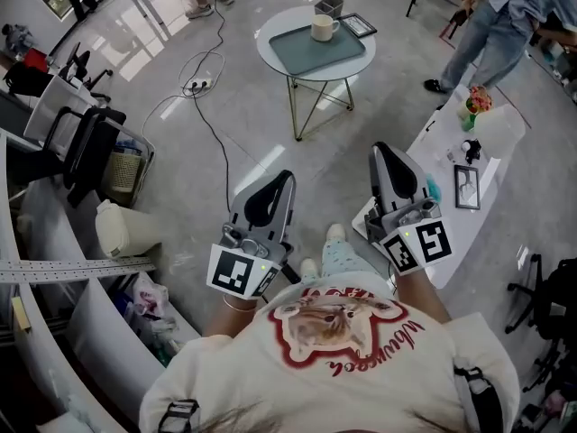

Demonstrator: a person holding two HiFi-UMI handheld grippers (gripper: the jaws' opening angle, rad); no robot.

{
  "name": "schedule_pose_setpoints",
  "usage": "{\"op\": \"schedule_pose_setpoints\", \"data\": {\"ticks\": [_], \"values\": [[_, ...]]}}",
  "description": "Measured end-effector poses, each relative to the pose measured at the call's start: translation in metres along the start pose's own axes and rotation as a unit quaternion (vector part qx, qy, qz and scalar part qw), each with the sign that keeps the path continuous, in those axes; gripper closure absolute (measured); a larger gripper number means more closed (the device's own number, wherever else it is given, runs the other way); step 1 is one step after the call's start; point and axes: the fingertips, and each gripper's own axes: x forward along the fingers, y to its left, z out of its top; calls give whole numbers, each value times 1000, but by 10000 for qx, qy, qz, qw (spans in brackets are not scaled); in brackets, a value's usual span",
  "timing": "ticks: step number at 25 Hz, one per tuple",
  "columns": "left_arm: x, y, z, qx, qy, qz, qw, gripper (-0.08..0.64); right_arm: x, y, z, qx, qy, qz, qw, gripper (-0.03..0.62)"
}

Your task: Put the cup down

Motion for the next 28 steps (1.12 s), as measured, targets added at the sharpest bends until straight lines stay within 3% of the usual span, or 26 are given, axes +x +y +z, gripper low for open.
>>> {"op": "schedule_pose_setpoints", "data": {"ticks": [14,19,28], "values": [[-10,-62,20,173,-64,-116,9998,543,-52,9,27,-182,0,195,9996,558],[-7,-80,19,5,1,-61,10000,543,-60,5,24,-228,33,243,9994,558],[-9,-80,22,100,22,29,9999,544,-58,10,21,-183,53,369,9991,558]]}}
